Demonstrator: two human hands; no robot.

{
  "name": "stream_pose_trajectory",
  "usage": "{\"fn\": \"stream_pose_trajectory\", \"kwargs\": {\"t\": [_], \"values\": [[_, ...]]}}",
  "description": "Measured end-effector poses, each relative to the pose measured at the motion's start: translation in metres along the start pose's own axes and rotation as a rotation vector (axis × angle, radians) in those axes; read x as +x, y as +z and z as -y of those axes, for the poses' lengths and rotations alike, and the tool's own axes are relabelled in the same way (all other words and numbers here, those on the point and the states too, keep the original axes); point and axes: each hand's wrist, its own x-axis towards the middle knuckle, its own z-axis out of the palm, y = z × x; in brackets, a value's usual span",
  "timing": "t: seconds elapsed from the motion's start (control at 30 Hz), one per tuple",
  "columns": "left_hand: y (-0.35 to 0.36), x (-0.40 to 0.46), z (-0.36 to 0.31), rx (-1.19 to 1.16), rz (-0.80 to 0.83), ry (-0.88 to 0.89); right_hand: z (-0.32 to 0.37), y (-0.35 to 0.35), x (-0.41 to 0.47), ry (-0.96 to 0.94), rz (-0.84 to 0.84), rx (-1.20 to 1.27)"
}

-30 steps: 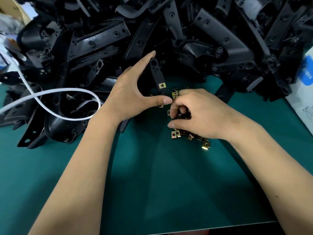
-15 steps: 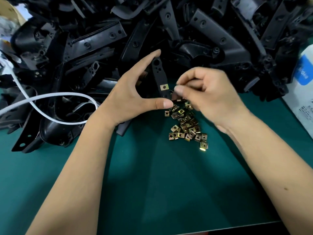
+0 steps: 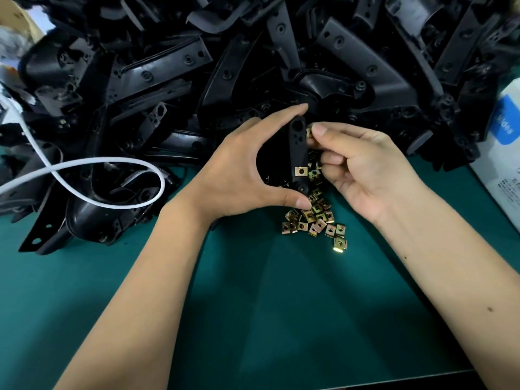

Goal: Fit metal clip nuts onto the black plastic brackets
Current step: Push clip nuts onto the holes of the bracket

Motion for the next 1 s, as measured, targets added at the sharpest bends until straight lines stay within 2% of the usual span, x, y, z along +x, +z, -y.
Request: {"fn": "stream_pose_trajectory", "kwargs": {"t": [0.67,1.0], "values": [[0.004,0.0,-0.001,-0.04,-0.016,-0.051,-0.008,0.011,-0.007,-0.09,-0.074,-0.018],[0.008,0.001,-0.006,0.12,-0.05,-0.119,-0.012,0.013,-0.01,-0.132,-0.144,-0.095]]}}
